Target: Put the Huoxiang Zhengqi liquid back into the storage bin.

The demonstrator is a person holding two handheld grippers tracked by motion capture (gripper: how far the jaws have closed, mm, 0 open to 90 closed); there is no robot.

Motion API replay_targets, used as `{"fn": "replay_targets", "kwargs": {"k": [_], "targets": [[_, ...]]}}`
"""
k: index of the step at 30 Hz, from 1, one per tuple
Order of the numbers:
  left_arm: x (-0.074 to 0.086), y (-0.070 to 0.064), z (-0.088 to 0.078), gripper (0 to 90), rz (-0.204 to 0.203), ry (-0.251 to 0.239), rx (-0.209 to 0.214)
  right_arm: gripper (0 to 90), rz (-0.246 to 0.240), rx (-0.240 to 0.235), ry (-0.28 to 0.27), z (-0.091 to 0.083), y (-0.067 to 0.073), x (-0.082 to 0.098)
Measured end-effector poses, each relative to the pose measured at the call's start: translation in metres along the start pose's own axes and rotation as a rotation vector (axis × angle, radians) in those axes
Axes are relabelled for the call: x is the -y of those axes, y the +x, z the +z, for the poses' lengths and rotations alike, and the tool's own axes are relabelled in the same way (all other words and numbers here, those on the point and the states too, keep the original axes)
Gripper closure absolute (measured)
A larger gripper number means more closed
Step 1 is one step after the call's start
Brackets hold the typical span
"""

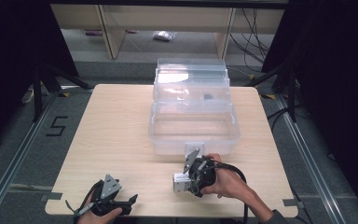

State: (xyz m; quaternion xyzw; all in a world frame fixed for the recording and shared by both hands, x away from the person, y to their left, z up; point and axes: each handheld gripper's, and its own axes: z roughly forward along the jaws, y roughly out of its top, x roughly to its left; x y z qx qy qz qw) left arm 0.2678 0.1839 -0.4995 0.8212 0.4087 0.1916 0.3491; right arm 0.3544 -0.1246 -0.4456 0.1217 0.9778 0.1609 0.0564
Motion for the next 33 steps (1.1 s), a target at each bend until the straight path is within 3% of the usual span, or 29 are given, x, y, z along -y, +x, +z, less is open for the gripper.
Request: {"fn": "replay_targets", "kwargs": {"k": [4, 8, 9, 12, 13, 20, 23, 25, 28, 30, 31, 33], "targets": [[0.0002, 0.0002, 0.0002, 15.0, 0.003, 0.003, 0.000, 28.1, 0.014, -0.006, 0.017, 0.0004, 0.0005, -0.0004], [-0.0003, 0.0000, -0.0004, 14.9, 0.002, 0.005, 0.000, 32.3, -0.031, -0.021, 0.010, 0.0028, -0.0021, -0.0008], [0.0001, -0.0001, -0.0002, 14.9, 0.001, 0.001, 0.000, 33.8, -0.014, 0.015, 0.051, 0.0013, -0.0015, 0.0002], [-0.0001, 0.0000, -0.0003, 14.9, 0.000, 0.003, -0.002, 34.3, -0.008, 0.017, 0.055, 0.0027, -0.0002, -0.0002], [0.0000, 0.0000, -0.0001, 14.9, 0.001, 0.001, 0.001, 36.9, -0.041, 0.011, 0.058, 0.0023, -0.0023, -0.0002], [0.0001, 0.0000, -0.0001, 14.9, 0.000, -0.001, 0.001, 46.0, -0.066, 0.009, 0.084, 0.0018, -0.0030, -0.0008], [-0.0001, -0.0001, -0.0004, 14.9, -0.001, 0.005, -0.003, 59.2, -0.128, -0.027, 0.082, 0.0009, -0.0048, -0.0021], [0.0000, -0.0001, -0.0001, 14.9, 0.000, 0.000, -0.001, 62.6, -0.105, -0.025, 0.099, -0.0007, -0.0029, -0.0022], [0.0001, -0.0001, -0.0002, 14.9, -0.002, 0.000, -0.001, 63.7, -0.139, -0.040, 0.099, -0.0007, -0.0059, -0.0025], [0.0000, -0.0002, -0.0004, 14.9, -0.003, 0.002, -0.003, 63.9, -0.120, -0.041, 0.112, -0.0013, -0.0046, -0.0032], [-0.0005, 0.0001, -0.0009, 14.9, -0.001, 0.011, -0.003, 64.2, -0.159, -0.047, 0.118, -0.0012, -0.0068, -0.0043], [-0.0001, -0.0002, -0.0004, 14.9, -0.005, 0.001, -0.003, 64.3, -0.160, -0.051, 0.133, -0.0018, -0.0065, -0.0053]]}}
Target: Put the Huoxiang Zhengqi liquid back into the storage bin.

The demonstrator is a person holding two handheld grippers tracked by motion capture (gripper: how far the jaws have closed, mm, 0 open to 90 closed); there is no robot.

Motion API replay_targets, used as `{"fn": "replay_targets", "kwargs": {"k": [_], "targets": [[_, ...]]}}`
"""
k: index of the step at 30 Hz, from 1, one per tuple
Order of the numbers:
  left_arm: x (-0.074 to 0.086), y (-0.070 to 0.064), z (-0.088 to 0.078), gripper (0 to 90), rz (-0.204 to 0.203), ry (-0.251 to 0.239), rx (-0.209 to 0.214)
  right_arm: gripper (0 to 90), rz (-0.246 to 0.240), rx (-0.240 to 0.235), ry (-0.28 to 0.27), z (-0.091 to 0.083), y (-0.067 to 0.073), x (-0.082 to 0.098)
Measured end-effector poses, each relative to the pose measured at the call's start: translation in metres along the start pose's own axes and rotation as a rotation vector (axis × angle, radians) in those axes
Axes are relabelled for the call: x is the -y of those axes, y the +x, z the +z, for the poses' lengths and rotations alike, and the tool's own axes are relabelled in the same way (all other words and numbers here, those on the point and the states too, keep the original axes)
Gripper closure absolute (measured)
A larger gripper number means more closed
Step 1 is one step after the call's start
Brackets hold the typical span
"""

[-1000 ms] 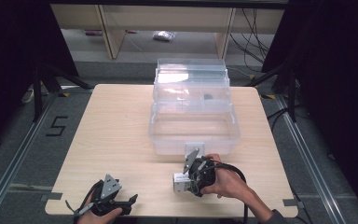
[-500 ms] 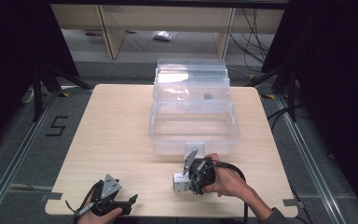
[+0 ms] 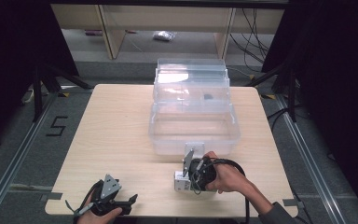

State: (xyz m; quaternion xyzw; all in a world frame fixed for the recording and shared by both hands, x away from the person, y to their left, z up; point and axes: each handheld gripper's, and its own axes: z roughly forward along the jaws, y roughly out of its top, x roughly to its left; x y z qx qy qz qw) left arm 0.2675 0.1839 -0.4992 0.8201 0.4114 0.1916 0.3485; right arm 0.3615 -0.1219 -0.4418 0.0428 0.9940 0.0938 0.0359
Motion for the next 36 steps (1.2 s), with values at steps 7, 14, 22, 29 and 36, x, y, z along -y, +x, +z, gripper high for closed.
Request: {"fn": "replay_targets", "kwargs": {"k": [7, 14, 22, 29, 36], "targets": [[0.000, 0.000, 0.000, 14.9, 0.006, 0.006, 0.005, 64.6, 0.023, 0.003, 0.003, -0.007, -0.001, -0.001], [-0.001, 0.000, -0.001, 14.9, 0.002, 0.015, -0.001, 64.7, 0.032, 0.016, -0.013, -0.023, -0.006, 0.002], [-0.001, 0.000, -0.001, 14.9, 0.004, 0.019, 0.000, 64.7, 0.039, 0.015, -0.037, -0.037, -0.011, 0.006], [0.000, -0.002, 0.002, 14.9, -0.041, -0.022, -0.004, 64.6, 0.052, 0.007, -0.073, -0.054, -0.018, 0.010], [0.000, -0.002, 0.001, 14.9, -0.040, -0.020, 0.000, 64.6, 0.051, 0.015, -0.089, -0.069, -0.025, 0.015]]}}
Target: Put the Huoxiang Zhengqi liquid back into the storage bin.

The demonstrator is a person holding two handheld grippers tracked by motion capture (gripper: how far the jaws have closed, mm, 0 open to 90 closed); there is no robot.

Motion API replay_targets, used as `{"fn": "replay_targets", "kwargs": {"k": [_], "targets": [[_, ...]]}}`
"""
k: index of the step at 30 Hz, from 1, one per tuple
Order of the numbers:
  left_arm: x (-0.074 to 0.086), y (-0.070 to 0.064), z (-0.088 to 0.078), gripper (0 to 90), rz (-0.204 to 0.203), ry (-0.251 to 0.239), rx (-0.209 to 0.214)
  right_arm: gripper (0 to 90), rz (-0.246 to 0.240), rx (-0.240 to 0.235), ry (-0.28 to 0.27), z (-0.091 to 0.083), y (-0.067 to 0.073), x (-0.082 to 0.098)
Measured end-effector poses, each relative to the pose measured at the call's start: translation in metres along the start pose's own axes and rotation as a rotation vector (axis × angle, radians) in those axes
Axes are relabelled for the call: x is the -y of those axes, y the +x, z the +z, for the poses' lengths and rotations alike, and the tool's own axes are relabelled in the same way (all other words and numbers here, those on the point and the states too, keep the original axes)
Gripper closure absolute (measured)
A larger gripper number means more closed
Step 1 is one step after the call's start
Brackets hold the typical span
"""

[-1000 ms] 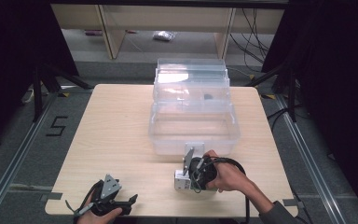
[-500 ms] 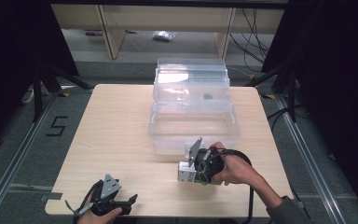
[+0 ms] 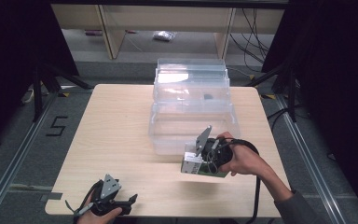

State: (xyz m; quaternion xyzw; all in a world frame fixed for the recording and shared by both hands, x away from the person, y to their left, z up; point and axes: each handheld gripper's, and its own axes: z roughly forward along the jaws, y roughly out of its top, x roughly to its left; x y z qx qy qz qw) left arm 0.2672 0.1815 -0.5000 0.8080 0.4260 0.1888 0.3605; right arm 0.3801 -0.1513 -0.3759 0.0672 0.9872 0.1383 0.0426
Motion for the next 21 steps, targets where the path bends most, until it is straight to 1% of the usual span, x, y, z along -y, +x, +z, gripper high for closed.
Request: {"fn": "replay_targets", "kwargs": {"k": [1, 2, 3, 4, 5, 6, 7, 8, 9, 10, 11, 13, 14, 15, 16, 17, 18, 19, 20, 21], "targets": [[0.000, 0.000, 0.001, 14.9, -0.006, -0.006, 0.001, 64.6, 0.014, 0.005, 0.002, -0.002, 0.000, 0.000], [0.000, 0.000, 0.001, 14.9, -0.005, -0.005, 0.000, 64.6, 0.012, 0.001, -0.006, -0.005, -0.001, 0.001], [0.000, -0.001, 0.001, 14.9, -0.007, -0.004, -0.004, 64.6, -0.007, 0.003, -0.017, -0.007, -0.004, 0.001], [0.000, -0.001, 0.000, 14.9, -0.007, -0.004, -0.004, 64.6, -0.015, 0.007, -0.025, -0.011, -0.006, 0.001], [0.000, -0.001, 0.000, 14.9, -0.007, -0.004, -0.004, 64.6, -0.015, 0.007, -0.025, -0.011, -0.006, 0.001], [0.000, 0.000, 0.000, 14.9, 0.000, -0.001, 0.000, 64.6, 0.018, 0.010, -0.017, -0.014, -0.005, 0.001], [0.000, 0.000, 0.001, 14.9, -0.006, -0.006, 0.000, 64.6, 0.003, 0.013, -0.018, -0.018, -0.007, 0.001], [0.000, -0.001, 0.000, 14.9, -0.006, -0.002, -0.007, 64.6, 0.031, 0.016, -0.022, -0.025, -0.007, 0.001], [0.000, -0.001, 0.000, 14.9, -0.008, -0.004, -0.004, 64.6, 0.019, 0.016, -0.029, -0.027, -0.009, 0.001], [0.000, 0.000, 0.001, 14.9, -0.006, -0.004, -0.001, 64.6, 0.030, 0.020, -0.030, -0.030, -0.009, 0.001], [0.000, 0.000, 0.001, 14.9, -0.006, -0.004, -0.001, 64.6, 0.030, 0.020, -0.030, -0.030, -0.009, 0.001], [0.000, -0.001, 0.001, 14.9, -0.008, -0.005, -0.005, 64.6, 0.019, 0.020, -0.048, -0.038, -0.015, 0.000], [0.000, -0.001, 0.001, 14.9, -0.010, -0.006, -0.003, 64.6, 0.041, 0.025, -0.042, -0.041, -0.016, 0.000], [0.000, -0.001, 0.001, 14.9, -0.010, -0.006, -0.003, 64.6, 0.041, 0.025, -0.042, -0.041, -0.016, 0.000], [0.000, 0.000, 0.000, 14.9, -0.001, 0.000, -0.005, 64.6, 0.036, 0.033, -0.044, -0.046, -0.020, 0.000], [0.000, 0.001, 0.001, 15.0, 0.005, 0.007, -0.012, 64.6, 0.010, 0.030, -0.049, -0.047, -0.023, -0.001], [0.000, 0.001, 0.000, 15.0, 0.015, 0.012, -0.013, 64.6, 0.025, 0.033, -0.044, -0.050, -0.023, -0.001], [0.000, 0.001, 0.000, 14.9, 0.015, 0.012, -0.013, 64.6, 0.025, 0.033, -0.044, -0.050, -0.023, -0.001], [-0.001, 0.003, -0.003, 14.9, 0.042, 0.040, -0.009, 64.7, 0.003, 0.032, -0.051, -0.051, -0.026, -0.002], [-0.001, 0.003, -0.002, 14.9, 0.042, 0.036, -0.005, 64.7, 0.002, 0.035, -0.050, -0.053, -0.027, -0.003]]}}
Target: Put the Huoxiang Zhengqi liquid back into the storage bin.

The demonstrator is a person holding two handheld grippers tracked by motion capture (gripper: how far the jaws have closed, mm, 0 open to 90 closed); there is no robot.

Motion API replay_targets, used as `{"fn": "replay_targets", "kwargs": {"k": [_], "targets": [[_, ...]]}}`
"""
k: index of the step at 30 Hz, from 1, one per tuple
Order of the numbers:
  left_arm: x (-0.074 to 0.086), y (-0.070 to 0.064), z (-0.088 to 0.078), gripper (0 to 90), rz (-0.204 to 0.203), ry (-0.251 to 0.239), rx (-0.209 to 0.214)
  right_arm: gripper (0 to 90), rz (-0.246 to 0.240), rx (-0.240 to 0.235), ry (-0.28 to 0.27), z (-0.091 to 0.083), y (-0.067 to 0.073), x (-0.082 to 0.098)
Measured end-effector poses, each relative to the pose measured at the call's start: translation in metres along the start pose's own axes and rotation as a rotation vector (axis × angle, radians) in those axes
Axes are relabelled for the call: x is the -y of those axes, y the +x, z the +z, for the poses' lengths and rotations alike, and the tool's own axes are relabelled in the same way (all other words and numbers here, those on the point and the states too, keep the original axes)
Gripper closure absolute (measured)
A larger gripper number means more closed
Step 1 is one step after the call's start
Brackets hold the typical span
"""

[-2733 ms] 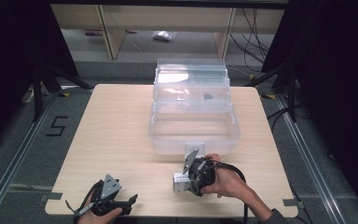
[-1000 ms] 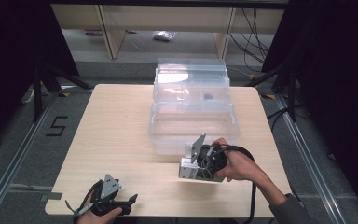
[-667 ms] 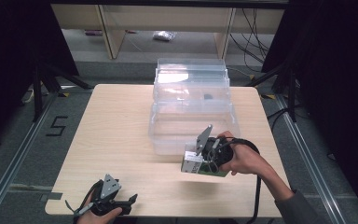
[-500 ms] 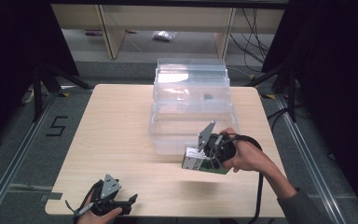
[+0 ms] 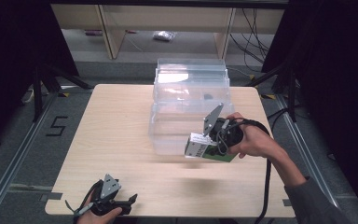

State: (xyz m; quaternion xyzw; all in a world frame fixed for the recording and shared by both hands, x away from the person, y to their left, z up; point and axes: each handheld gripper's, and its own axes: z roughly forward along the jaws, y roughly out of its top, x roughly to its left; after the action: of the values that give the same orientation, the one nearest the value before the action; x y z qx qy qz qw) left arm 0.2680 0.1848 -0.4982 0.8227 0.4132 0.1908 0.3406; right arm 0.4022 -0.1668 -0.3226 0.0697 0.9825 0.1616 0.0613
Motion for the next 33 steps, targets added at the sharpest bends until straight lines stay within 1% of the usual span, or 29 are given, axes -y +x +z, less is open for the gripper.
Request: {"fn": "replay_targets", "kwargs": {"k": [1, 2, 3, 4, 5, 6, 7, 8, 9, 10, 11, 13, 15, 17, 18, 19, 20, 21, 22, 23, 24, 25, 26, 27, 28, 29, 30, 31, 33], "targets": [[0.000, 0.000, 0.000, 14.9, 0.001, 0.000, 0.003, 64.7, 0.005, 0.004, 0.010, -0.003, -0.002, -0.001], [0.000, 0.000, 0.000, 14.9, -0.001, 0.000, 0.003, 64.7, -0.015, 0.002, 0.002, -0.003, -0.004, -0.002], [0.000, -0.004, 0.003, 14.9, -0.053, -0.043, 0.005, 64.7, 0.001, 0.005, 0.007, -0.004, -0.004, -0.003], [0.000, -0.004, 0.003, 14.9, -0.053, -0.043, 0.005, 64.7, 0.001, 0.005, 0.007, -0.004, -0.004, -0.003], [0.000, -0.004, 0.003, 14.9, -0.049, -0.041, 0.003, 64.7, 0.007, -0.002, 0.022, -0.007, -0.006, -0.004], [0.000, 0.000, 0.000, 14.9, 0.000, 0.000, 0.003, 64.7, -0.013, -0.004, 0.020, -0.007, -0.008, -0.005], [0.000, 0.000, 0.000, 14.9, -0.004, -0.002, -0.006, 64.7, 0.014, -0.003, 0.033, -0.009, -0.007, -0.005], [0.000, 0.000, 0.000, 14.9, -0.004, -0.002, -0.006, 64.7, 0.014, -0.003, 0.033, -0.009, -0.007, -0.005], [0.000, 0.000, -0.001, 14.9, -0.002, 0.004, -0.005, 64.7, 0.006, -0.002, 0.030, -0.009, -0.009, -0.006], [0.000, 0.000, 0.000, 14.9, -0.002, -0.001, -0.002, 64.6, 0.003, 0.007, 0.030, -0.013, -0.012, -0.007], [0.000, 0.000, 0.000, 14.9, -0.003, 0.000, -0.002, 64.6, -0.006, 0.003, 0.026, -0.013, -0.014, -0.008], [0.000, -0.001, 0.000, 14.9, -0.006, -0.002, -0.003, 64.6, 0.007, 0.015, 0.026, -0.016, -0.018, -0.008], [0.000, 0.000, 0.000, 14.9, -0.006, -0.001, -0.005, 64.7, -0.007, 0.015, 0.017, -0.016, -0.024, -0.009], [0.000, 0.000, 0.001, 15.0, -0.010, -0.008, -0.005, 64.6, 0.002, 0.018, 0.019, -0.017, -0.025, -0.009], [0.000, 0.000, 0.001, 15.0, -0.010, -0.006, -0.006, 64.6, -0.010, 0.018, 0.020, -0.017, -0.030, -0.009], [0.000, 0.000, 0.000, 14.9, -0.003, -0.004, -0.002, 64.6, -0.001, 0.020, 0.016, -0.018, -0.035, -0.009], [0.000, 0.000, 0.000, 14.9, -0.004, -0.004, -0.003, 64.7, 0.004, 0.023, 0.021, -0.018, -0.036, -0.009], [0.000, 0.000, 0.000, 14.9, -0.006, -0.004, -0.002, 64.6, 0.001, 0.024, 0.022, -0.018, -0.038, -0.009], [0.000, 0.000, 0.000, 14.9, -0.008, -0.005, -0.005, 64.6, -0.017, 0.023, 0.017, -0.017, -0.041, -0.009], [0.000, 0.000, 0.000, 14.9, -0.011, -0.004, -0.004, 64.6, -0.010, 0.024, 0.019, -0.018, -0.044, -0.009], [0.000, 0.000, 0.000, 15.0, -0.008, -0.006, 0.000, 64.6, 0.007, 0.024, 0.027, -0.018, -0.045, -0.009], [0.000, 0.000, 0.000, 14.9, -0.009, -0.005, 0.000, 64.6, 0.008, 0.022, 0.029, -0.018, -0.047, -0.009], [0.000, 0.000, 0.000, 14.9, -0.008, -0.004, 0.000, 64.7, 0.020, 0.023, 0.031, -0.018, -0.048, -0.009], [0.000, 0.000, 0.001, 14.9, -0.011, -0.007, -0.006, 64.7, 0.003, 0.022, 0.024, -0.017, -0.052, -0.009], [0.000, 0.000, 0.001, 14.9, -0.009, -0.006, -0.005, 64.7, 0.029, 0.022, 0.039, -0.017, -0.053, -0.008], [0.000, 0.000, 0.000, 14.9, -0.005, -0.002, -0.004, 64.7, -0.011, 0.024, 0.026, -0.016, -0.057, -0.009], [0.000, 0.000, 0.000, 14.9, -0.005, -0.002, -0.004, 64.7, -0.011, 0.024, 0.026, -0.016, -0.057, -0.009], [0.000, 0.000, 0.001, 15.0, -0.006, -0.006, -0.003, 64.7, 0.019, 0.018, 0.038, -0.015, -0.061, -0.008], [0.000, -0.001, 0.000, 14.9, -0.010, -0.006, -0.003, 64.6, 0.037, 0.023, 0.046, -0.014, -0.063, -0.008]]}}
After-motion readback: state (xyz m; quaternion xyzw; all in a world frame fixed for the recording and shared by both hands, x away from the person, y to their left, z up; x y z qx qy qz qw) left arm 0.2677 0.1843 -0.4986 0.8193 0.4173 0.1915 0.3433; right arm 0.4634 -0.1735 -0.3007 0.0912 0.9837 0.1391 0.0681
